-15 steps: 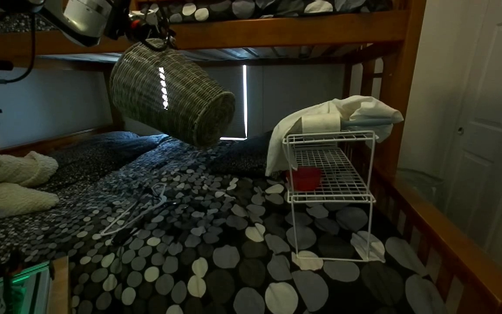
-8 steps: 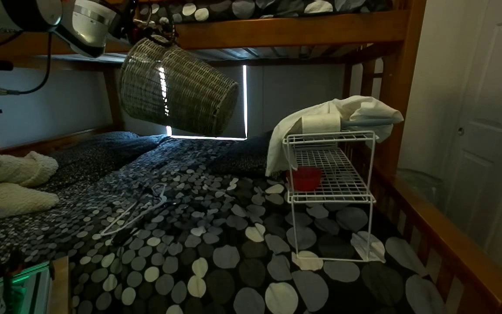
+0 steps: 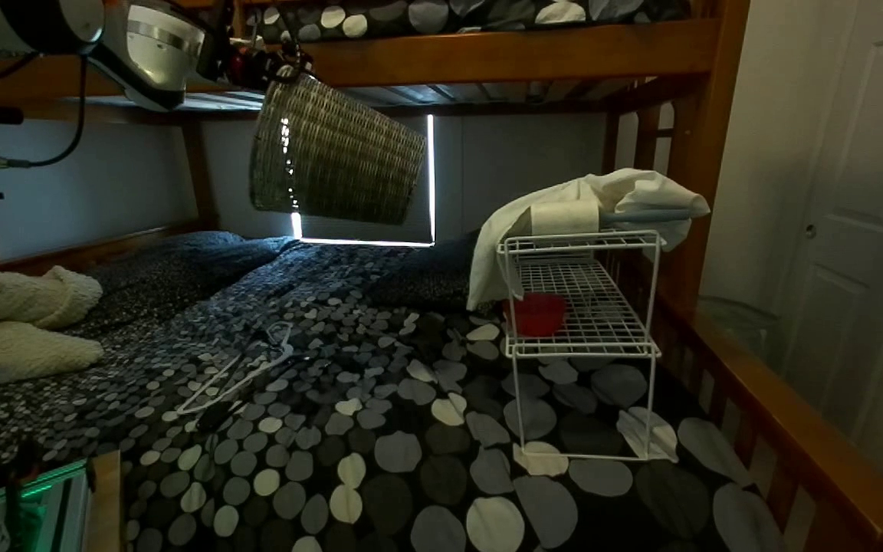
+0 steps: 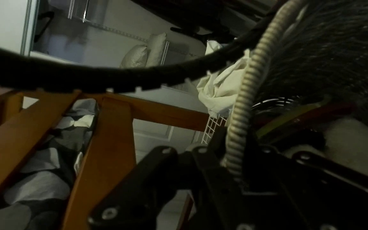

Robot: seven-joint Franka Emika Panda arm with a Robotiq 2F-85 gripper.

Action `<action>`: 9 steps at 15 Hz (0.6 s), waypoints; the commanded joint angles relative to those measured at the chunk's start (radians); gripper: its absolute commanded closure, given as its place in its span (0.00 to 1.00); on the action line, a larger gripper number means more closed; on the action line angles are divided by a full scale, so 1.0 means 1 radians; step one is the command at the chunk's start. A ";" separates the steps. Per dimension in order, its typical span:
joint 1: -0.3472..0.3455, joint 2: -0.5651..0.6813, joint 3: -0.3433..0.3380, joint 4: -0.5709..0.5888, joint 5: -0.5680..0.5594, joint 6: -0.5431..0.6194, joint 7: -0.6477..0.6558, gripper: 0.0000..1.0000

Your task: Pour out the objects from the woven basket

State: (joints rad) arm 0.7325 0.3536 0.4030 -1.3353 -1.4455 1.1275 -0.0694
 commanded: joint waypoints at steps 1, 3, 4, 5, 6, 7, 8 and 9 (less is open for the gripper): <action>0.048 -0.087 -0.026 -0.062 -0.012 -0.122 0.132 0.97; 0.069 -0.133 -0.026 -0.126 -0.056 -0.178 0.171 0.97; 0.079 -0.162 -0.023 -0.168 -0.087 -0.201 0.133 0.97; 0.089 -0.188 -0.017 -0.197 -0.105 -0.227 0.111 0.97; 0.073 -0.240 -0.019 -0.267 -0.107 -0.230 0.109 0.97; 0.073 -0.267 -0.016 -0.305 -0.113 -0.260 0.125 0.97; 0.073 -0.145 0.000 -0.148 -0.054 -0.236 0.131 0.97; 0.071 -0.163 0.004 -0.169 -0.047 -0.239 0.132 0.86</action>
State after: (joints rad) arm 0.8079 0.1871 0.4013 -1.5098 -1.4880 0.8914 0.0655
